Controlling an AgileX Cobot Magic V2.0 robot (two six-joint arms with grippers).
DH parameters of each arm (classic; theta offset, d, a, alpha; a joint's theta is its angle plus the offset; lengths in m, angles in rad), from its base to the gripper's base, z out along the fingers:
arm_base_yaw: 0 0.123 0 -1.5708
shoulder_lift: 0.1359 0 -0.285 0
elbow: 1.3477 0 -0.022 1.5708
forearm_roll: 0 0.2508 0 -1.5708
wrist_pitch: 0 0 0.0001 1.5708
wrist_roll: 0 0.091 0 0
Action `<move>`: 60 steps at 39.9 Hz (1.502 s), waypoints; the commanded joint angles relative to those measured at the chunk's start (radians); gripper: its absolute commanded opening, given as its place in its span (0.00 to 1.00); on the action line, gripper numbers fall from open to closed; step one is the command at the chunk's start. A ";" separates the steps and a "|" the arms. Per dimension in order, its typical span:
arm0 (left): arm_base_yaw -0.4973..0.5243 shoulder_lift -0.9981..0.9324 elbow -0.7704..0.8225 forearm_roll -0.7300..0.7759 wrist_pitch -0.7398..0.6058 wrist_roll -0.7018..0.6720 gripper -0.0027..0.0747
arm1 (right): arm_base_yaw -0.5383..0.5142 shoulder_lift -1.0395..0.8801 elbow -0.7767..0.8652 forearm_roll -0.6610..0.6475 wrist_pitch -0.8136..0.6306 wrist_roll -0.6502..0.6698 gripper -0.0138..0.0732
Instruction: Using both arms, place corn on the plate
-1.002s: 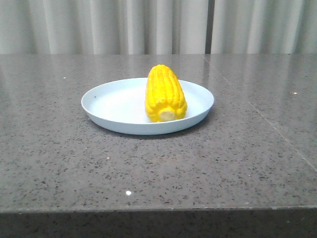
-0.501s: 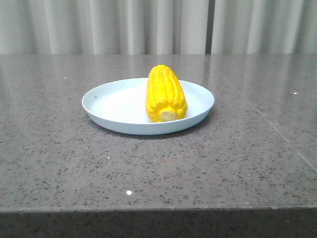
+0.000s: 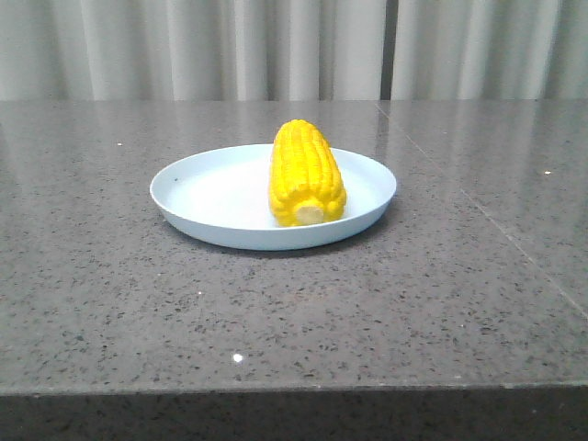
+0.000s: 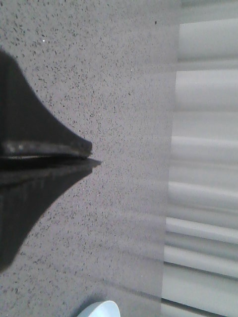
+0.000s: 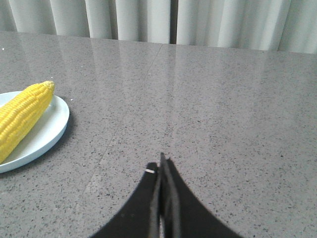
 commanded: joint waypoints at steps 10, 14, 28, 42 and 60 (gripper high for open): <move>0.002 -0.022 0.004 -0.007 -0.083 0.001 0.01 | -0.004 0.011 -0.026 -0.023 -0.081 -0.011 0.03; 0.002 -0.022 0.004 -0.007 -0.083 0.001 0.01 | -0.004 0.011 -0.026 -0.023 -0.081 -0.011 0.03; 0.002 -0.022 0.004 -0.007 -0.083 0.001 0.01 | -0.004 0.011 -0.024 -0.023 -0.083 -0.011 0.03; 0.002 -0.022 0.004 -0.007 -0.083 0.001 0.01 | -0.111 -0.011 0.150 0.094 -0.266 -0.153 0.03; 0.002 -0.022 0.004 -0.007 -0.083 0.001 0.01 | -0.266 -0.165 0.365 0.238 -0.326 -0.205 0.03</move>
